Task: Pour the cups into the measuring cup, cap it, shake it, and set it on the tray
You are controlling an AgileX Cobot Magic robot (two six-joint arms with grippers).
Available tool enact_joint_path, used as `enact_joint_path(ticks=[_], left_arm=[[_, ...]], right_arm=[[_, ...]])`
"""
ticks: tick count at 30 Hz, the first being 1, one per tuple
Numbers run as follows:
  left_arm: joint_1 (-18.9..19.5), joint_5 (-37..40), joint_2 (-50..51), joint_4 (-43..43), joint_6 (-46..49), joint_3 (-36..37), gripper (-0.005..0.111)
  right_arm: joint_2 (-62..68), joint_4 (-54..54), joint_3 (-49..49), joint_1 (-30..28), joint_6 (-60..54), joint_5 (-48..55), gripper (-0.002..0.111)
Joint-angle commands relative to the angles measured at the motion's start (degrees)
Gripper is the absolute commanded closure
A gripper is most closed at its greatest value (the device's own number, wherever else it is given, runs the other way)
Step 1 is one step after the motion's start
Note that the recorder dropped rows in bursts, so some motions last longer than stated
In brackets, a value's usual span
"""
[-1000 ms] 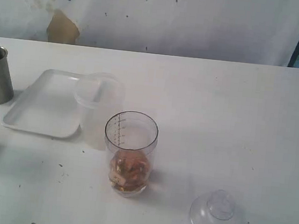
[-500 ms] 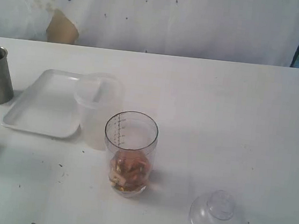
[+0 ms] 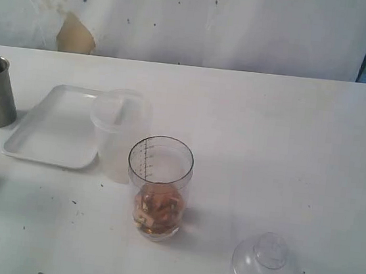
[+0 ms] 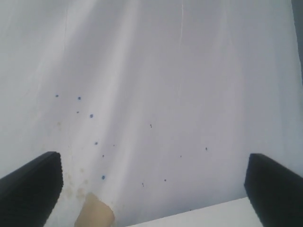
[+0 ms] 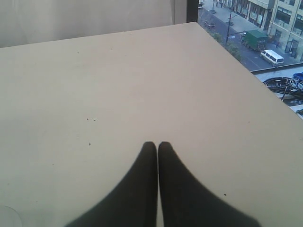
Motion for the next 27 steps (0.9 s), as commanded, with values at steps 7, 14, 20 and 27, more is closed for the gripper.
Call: enact_joint_path(ticks=[7,14,20,27], left_arm=[[-0.08,10.88,-9.35,-13.39,9.29,5.97,0.002],[-0.08,29.59,-20.71,-13.63,9.89,6.08,0.002],[-0.08,39.35,-30.93,-23.08,17.74,6.63,0.002],[-0.19,52.52,-38.75,-26.85,20.48,6.63,0.002]], right_arm=[[-0.29,-0.16,0.09,-0.24,0.03,-0.4,0.107],[-0.29,-0.16,0.09,-0.24,0.03,-0.4,0.107],[-0.29,-0.16,0.09,-0.24,0.03,-0.4,0.107],[-0.29,-0.16,0.09,-0.24,0.03,-0.4,0.107]])
